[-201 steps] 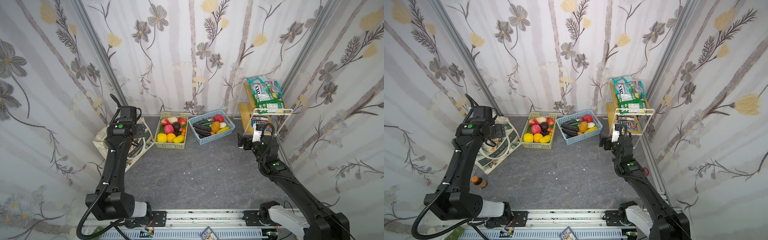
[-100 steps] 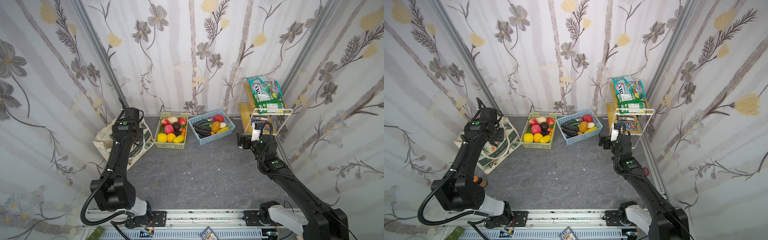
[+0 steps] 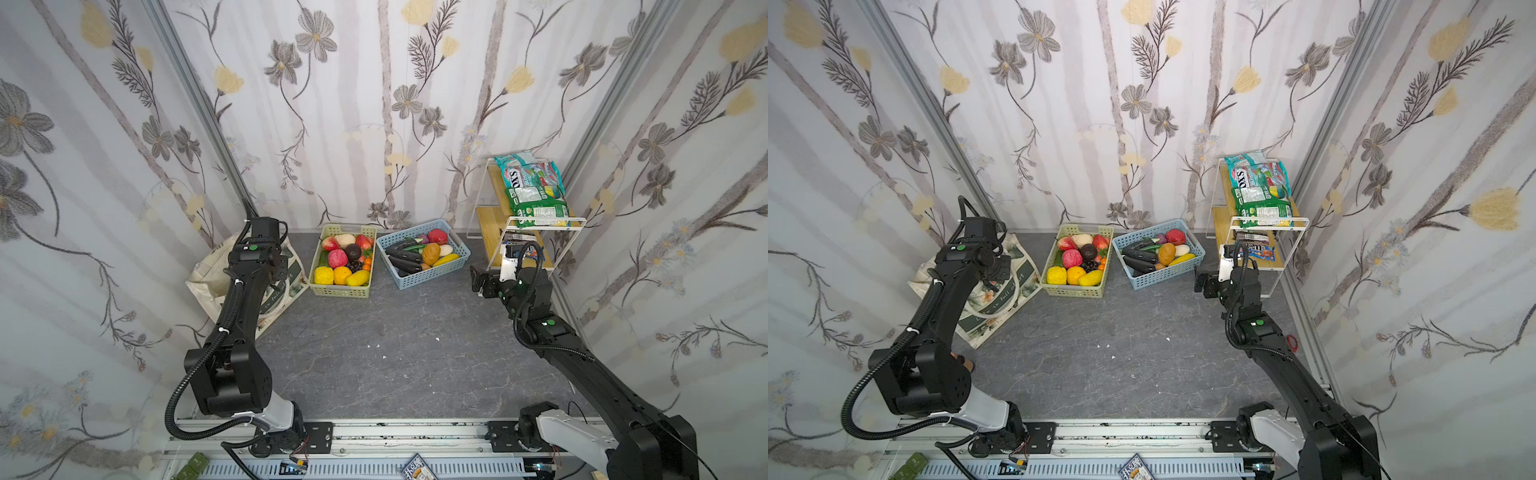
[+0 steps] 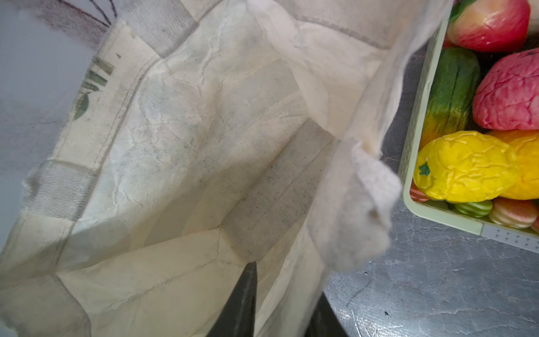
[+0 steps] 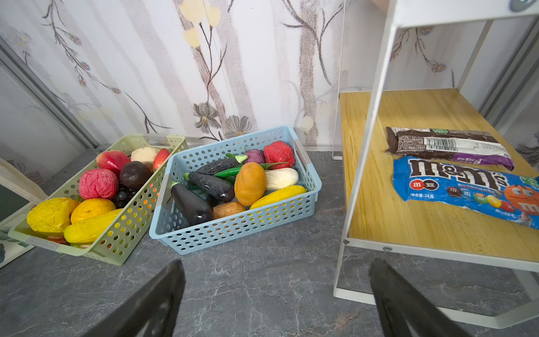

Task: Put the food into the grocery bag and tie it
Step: 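Reach the left gripper to the tote bag's handle and grasp it, then lift the tote bag with the left gripper and carry it toward the right gripper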

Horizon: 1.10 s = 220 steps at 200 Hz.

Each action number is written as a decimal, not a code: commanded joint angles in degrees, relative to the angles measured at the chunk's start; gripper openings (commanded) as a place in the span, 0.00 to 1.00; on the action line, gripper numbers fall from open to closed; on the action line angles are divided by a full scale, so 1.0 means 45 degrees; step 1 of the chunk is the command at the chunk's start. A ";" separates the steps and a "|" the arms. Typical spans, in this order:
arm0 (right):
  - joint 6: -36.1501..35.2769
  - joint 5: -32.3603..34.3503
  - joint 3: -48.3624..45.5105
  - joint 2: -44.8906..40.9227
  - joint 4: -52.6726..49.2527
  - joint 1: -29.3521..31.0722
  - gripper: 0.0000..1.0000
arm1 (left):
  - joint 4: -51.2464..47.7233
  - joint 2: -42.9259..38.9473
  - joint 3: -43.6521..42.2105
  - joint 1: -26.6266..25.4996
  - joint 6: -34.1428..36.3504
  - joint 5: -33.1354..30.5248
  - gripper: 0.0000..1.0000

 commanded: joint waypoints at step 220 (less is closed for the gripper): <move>-0.0348 -0.0145 0.0745 0.0457 0.0093 0.0197 1.00 | -0.1977 -0.0240 0.6047 -0.2937 -0.0092 -0.1894 0.00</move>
